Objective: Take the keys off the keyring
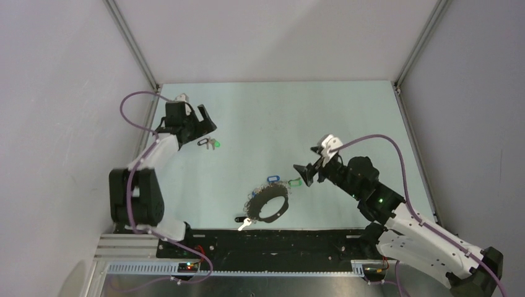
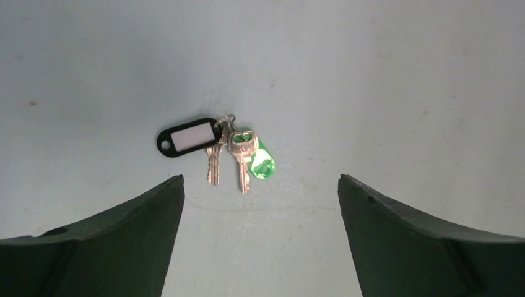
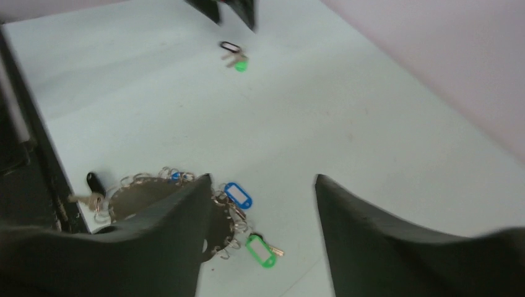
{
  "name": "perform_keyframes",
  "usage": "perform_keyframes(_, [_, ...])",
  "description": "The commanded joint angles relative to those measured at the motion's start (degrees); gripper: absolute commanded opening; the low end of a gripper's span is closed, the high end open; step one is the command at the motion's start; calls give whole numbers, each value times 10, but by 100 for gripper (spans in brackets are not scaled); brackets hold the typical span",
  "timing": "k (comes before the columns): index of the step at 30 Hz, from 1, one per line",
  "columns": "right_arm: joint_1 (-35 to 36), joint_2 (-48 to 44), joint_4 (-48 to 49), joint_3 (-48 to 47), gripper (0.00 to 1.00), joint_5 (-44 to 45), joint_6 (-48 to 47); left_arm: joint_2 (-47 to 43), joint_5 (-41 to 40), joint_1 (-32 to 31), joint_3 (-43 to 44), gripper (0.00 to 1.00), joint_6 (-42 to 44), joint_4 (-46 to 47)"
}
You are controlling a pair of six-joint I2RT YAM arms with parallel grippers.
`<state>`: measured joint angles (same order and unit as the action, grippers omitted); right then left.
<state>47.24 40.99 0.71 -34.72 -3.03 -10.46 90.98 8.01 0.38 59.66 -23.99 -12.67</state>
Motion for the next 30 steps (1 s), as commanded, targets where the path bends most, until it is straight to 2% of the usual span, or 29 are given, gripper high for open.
perform_keyframes(1, [-56, 4, 20, 5, 92, 227, 235, -176, -46, -42, -27, 100, -49, -14])
perform_keyframes(2, [-65, 1, 12, 5, 97, 244, 274, -198, -47, -46, -46, 100, -58, -21])
perform_keyframes(6, [-136, -26, -29, -2, 99, 204, 332, -317, -45, -49, -110, 100, -79, -25])
perform_keyframes(9, [-220, -28, -89, -19, 99, 122, 373, -417, -61, -55, -154, 100, -65, -25])
perform_keyframes(11, [-282, -15, -114, -31, 99, 32, 388, -474, -74, -69, -181, 100, -45, -26])
perform_keyframes(12, [-321, -6, -119, -36, 99, -22, 395, -493, -107, -77, -195, 100, -38, -26])
perform_keyframes(16, [-395, 18, -142, -36, 99, -90, 405, -584, -190, -133, -212, 100, -2, -26])
perform_keyframes(18, [-406, 24, -149, -37, 99, -87, 401, -602, -225, -149, -214, 100, 4, -27])
perform_keyframes(21, [-409, 26, -154, -37, 99, -68, 390, -614, -232, -161, -220, 100, -5, -29])
perform_keyframes(30, [-408, -7, -185, -30, 99, 6, 358, -616, -177, -168, -218, 100, 0, -29])
